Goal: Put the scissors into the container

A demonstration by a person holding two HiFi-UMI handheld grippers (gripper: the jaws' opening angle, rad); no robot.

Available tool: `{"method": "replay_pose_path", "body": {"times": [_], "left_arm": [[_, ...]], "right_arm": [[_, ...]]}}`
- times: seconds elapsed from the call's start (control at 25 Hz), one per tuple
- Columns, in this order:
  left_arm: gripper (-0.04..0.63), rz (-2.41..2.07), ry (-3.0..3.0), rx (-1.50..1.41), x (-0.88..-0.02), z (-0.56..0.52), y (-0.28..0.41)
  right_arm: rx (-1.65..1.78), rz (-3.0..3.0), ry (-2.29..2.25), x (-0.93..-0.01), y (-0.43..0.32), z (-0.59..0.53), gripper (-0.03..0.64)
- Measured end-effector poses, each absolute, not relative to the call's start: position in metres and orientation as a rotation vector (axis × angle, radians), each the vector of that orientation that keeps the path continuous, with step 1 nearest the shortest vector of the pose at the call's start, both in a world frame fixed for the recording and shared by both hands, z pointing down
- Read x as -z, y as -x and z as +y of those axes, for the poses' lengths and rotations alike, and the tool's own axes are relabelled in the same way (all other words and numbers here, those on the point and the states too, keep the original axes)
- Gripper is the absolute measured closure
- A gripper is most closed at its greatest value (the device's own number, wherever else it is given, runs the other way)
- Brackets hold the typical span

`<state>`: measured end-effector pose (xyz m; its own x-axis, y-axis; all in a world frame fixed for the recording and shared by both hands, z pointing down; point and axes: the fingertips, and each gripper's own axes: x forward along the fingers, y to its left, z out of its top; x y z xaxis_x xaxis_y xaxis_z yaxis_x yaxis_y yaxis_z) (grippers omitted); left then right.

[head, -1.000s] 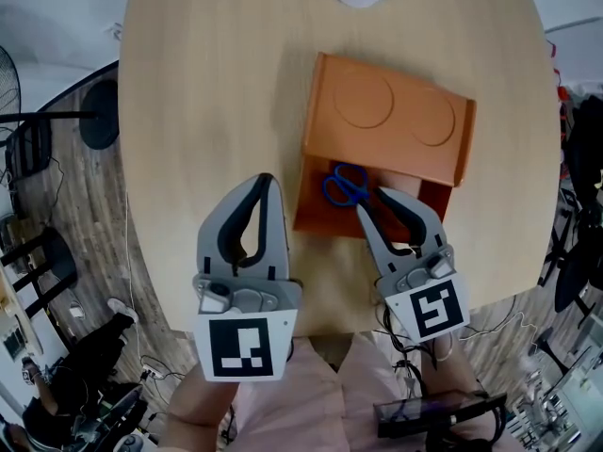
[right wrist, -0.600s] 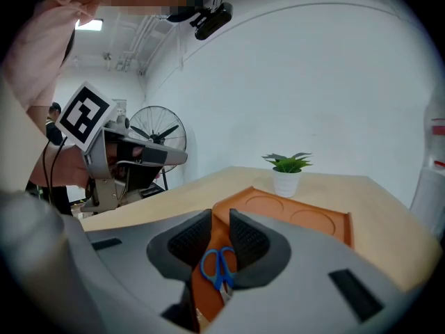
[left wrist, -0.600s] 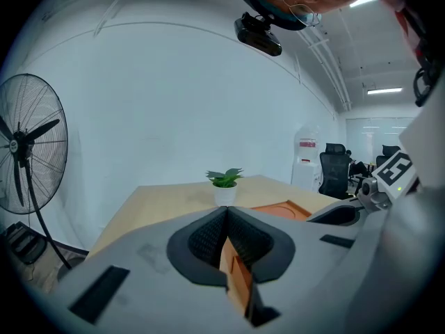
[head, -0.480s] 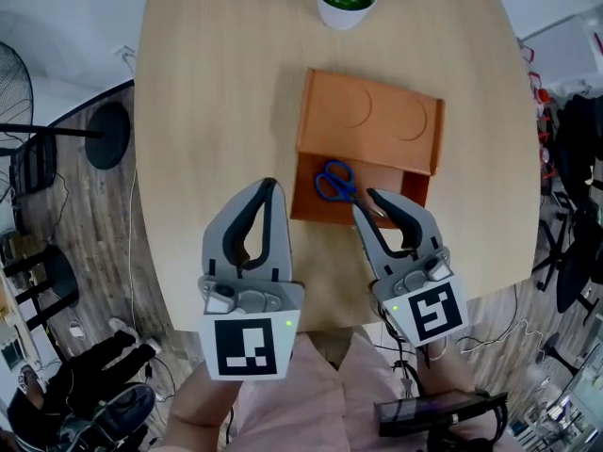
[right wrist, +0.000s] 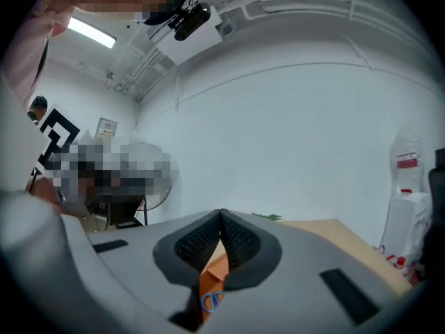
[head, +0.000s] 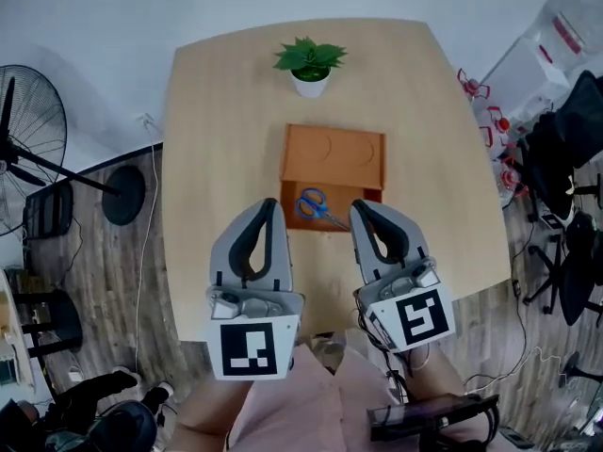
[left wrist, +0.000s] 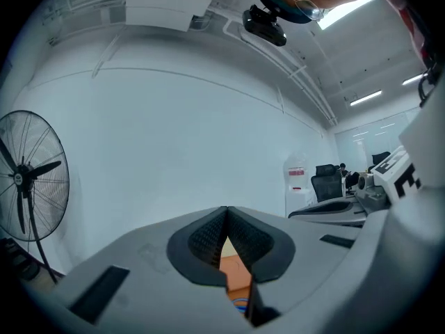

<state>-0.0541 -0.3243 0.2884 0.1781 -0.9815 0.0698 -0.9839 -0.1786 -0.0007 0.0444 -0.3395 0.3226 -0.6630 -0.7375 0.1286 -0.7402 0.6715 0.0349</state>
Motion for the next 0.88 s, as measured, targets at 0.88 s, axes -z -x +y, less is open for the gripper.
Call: {"method": "replay_pose_path", "body": {"times": [0.88], "left_arm": [[0.591,-2.05,-2.524,0.062,-0.205,-0.25,0.001]], "right_arm": [[0.278,-2.8,-1.374,-0.228,-0.093,-0.274,0.617]]}}
